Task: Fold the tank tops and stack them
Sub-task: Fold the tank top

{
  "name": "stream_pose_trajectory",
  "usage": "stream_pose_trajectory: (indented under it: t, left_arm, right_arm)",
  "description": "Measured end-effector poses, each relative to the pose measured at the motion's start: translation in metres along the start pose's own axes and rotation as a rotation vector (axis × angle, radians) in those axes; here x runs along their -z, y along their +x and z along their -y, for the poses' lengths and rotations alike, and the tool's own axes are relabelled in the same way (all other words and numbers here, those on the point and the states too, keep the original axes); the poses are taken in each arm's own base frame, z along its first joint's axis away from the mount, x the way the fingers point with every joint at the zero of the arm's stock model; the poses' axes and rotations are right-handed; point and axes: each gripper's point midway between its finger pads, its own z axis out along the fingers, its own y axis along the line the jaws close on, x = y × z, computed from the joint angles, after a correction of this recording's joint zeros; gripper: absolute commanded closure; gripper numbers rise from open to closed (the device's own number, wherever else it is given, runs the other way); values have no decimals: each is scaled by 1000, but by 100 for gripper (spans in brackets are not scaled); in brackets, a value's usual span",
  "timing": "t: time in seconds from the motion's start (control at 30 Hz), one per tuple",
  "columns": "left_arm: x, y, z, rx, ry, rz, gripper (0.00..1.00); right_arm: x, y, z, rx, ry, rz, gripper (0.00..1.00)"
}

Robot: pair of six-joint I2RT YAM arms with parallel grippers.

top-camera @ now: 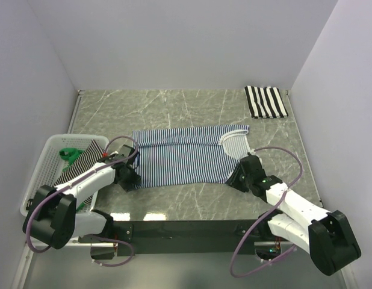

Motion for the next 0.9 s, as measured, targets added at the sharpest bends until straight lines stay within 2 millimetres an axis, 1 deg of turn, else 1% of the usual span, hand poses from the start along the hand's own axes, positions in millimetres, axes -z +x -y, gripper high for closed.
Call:
stream_pose_trajectory:
  t: [0.23,0.3,0.33,0.37,0.43,0.5,0.6,0.67,0.7,0.73,0.9]
  left_arm:
    - [-1,-1,0,-2,0,8,66]
    - [-1,-1,0,-3,-1,10,67]
    - [-1,-1,0,-3,-1,11,69]
    - [-1,-2,0,-3,-1,13,70]
    - [-1,-2,0,-3,0,14,73]
    - [-2,-2,1,-3,2,15,75]
    - [-2,-3,2,-2,6,18,82]
    - [-2,-3,3,-2,8,18,88]
    - [-2,-3,3,-3,9,19,98]
    - [-2,-3,3,-3,11,19,99]
    - [-1,-3,4,-9,15,21,99]
  right_arm:
    - [-4,-2,-2,-4,-5,6,63]
    - [-6,-3,-3,-4,-7,7,66]
    - [-6,-3,-4,-5,-8,8,68]
    - [-7,-4,-4,-6,-9,9,72]
    - [-9,-4,-5,-7,-10,8,73]
    - [-10,-4,-6,-8,-10,8,78]
    - [-11,-4,-6,-9,-9,7,90]
    - [-11,-4,-5,-8,-4,8,97]
    - [-11,-4,-5,-6,-1,9,99]
    - [-11,-4,-5,-5,3,10,100]
    - [-4,-10,-5,14,21,25,100]
